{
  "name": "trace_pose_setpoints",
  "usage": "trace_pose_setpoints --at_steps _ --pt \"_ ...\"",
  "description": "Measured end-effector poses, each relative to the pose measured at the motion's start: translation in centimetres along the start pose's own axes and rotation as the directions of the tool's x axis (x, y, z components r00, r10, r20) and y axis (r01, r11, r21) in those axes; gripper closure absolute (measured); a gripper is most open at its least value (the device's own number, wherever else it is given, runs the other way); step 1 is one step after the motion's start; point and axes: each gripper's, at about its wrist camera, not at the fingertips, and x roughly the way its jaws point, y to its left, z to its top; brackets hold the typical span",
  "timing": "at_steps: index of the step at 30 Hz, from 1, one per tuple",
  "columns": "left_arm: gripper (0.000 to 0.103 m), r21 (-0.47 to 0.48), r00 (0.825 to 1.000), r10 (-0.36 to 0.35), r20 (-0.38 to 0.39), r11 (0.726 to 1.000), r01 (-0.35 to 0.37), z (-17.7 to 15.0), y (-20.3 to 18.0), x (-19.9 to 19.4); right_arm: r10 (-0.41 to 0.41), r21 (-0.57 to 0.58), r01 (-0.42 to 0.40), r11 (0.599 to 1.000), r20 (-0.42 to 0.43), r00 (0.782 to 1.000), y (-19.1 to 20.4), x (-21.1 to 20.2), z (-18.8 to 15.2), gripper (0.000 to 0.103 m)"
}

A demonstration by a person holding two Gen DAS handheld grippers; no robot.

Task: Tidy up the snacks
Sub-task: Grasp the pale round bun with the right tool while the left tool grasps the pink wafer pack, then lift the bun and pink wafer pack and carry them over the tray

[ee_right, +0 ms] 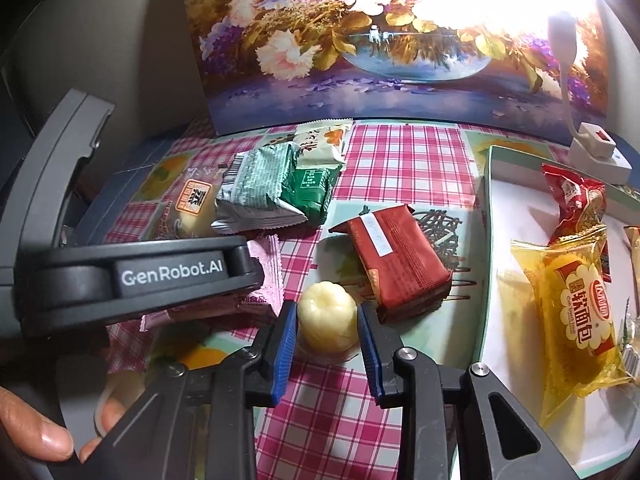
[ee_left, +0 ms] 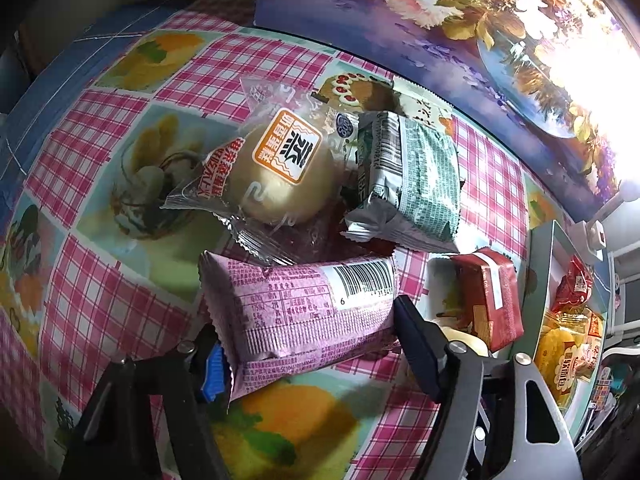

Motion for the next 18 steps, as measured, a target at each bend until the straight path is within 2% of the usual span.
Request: trace_pose_setpoints --at_steps 8,18 --pt "0.031 -0.01 1.0 -0.004 0.007 1.0 0.004 -0.1 1.2 -1.8 0.021 0.005 -0.021 1.0 0.033 0.999 0.1 -1.7 0.5 0.071" --pt "0.034 0.022 0.999 -0.009 0.047 1.0 0.008 -0.7 1.7 -4.6 0.041 0.021 -0.042 0.999 0.074 0.996 -0.5 -4.0 0.8 0.071"
